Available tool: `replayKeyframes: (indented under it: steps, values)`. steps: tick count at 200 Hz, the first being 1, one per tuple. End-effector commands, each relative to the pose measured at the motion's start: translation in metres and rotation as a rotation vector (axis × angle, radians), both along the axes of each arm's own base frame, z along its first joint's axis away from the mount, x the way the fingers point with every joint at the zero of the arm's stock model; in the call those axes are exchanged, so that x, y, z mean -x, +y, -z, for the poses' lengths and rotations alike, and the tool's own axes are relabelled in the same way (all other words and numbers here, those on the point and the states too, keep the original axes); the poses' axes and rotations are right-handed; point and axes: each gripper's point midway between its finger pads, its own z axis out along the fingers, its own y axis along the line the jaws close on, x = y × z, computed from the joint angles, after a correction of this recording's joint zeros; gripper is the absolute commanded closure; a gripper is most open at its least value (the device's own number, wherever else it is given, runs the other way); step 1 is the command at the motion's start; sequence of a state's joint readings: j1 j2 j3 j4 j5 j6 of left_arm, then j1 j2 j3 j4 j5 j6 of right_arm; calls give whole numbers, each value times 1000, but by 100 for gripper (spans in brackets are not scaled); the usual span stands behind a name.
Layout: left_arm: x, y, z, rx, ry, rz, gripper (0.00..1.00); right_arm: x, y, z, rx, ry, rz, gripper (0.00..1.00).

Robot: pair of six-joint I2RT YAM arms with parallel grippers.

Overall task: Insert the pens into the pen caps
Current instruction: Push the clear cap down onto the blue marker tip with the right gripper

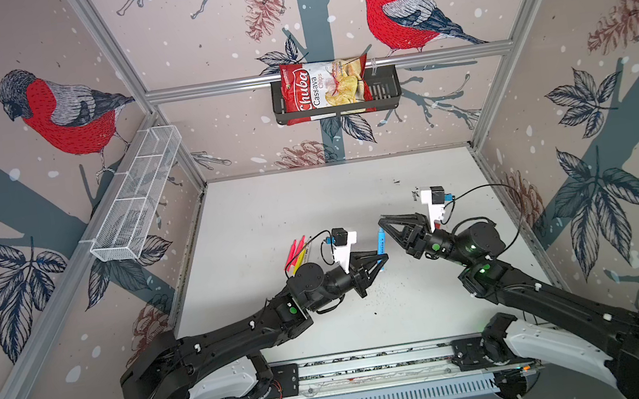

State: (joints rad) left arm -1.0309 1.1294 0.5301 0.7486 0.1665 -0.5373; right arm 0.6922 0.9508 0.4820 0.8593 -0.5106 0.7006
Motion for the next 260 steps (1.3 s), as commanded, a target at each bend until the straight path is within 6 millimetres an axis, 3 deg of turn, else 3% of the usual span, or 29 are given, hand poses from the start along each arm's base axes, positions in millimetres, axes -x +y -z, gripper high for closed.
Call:
replayKeyframes:
  steps: [1, 76, 166, 214, 227, 248, 260]
  values:
    - [0, 14, -67, 193, -153, -33, 100, 18, 14, 38, 124, 67, -129, 100]
    - [-2, 35, -98, 284, -209, -21, 100, 29, 23, 54, 154, 97, -172, 100]
    - [-6, 51, -109, 312, -232, -57, 100, 41, 40, 88, 190, 175, -215, 100]
    - [-12, 53, -96, 270, -221, -88, 100, 35, 40, 73, 185, 144, -176, 99]
    - [-13, 53, -88, 246, -214, -98, 100, 33, 40, 64, 188, 124, -163, 89]
    - [-18, 54, -66, 181, -189, -126, 100, 29, 38, 47, 197, 81, -125, 45]
    - [-20, 56, -50, 138, -170, -143, 100, 26, 33, 39, 201, 53, -89, 34]
